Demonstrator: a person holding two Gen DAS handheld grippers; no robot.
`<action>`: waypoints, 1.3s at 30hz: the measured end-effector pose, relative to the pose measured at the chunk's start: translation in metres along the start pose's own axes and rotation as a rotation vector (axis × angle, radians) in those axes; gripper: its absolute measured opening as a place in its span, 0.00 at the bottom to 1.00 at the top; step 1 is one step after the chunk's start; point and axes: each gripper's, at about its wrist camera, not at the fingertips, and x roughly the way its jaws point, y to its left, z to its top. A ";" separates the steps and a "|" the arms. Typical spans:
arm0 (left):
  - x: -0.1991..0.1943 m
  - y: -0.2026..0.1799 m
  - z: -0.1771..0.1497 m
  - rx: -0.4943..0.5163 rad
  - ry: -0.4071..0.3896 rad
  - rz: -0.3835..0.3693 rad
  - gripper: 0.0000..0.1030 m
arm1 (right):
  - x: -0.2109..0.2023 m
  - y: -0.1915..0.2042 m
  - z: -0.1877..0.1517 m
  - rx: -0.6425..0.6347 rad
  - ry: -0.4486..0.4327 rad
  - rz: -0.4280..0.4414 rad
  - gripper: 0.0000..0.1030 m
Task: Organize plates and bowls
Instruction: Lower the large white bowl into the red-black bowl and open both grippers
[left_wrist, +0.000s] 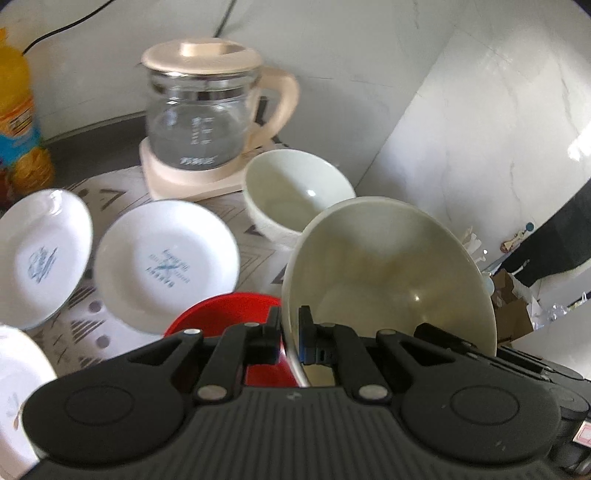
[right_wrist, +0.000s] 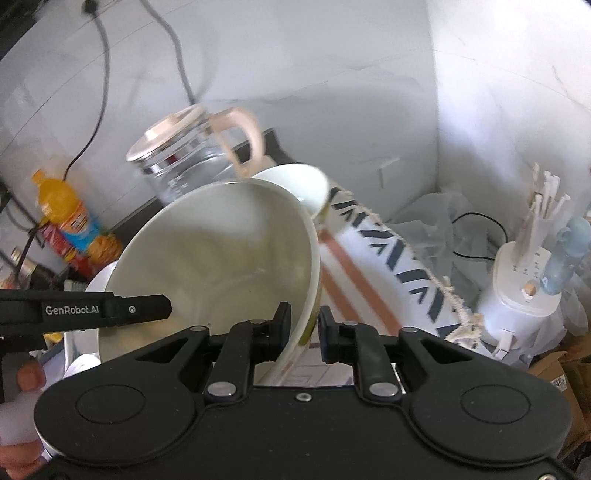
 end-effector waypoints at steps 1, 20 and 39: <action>-0.001 0.004 -0.002 -0.011 -0.001 0.001 0.05 | -0.001 0.004 -0.002 -0.014 -0.001 0.006 0.18; 0.003 0.045 -0.038 -0.074 0.053 0.056 0.07 | 0.029 0.041 -0.039 -0.107 0.087 0.020 0.20; 0.023 0.060 -0.046 -0.104 0.090 0.153 0.16 | 0.056 0.053 -0.038 -0.203 0.072 -0.026 0.18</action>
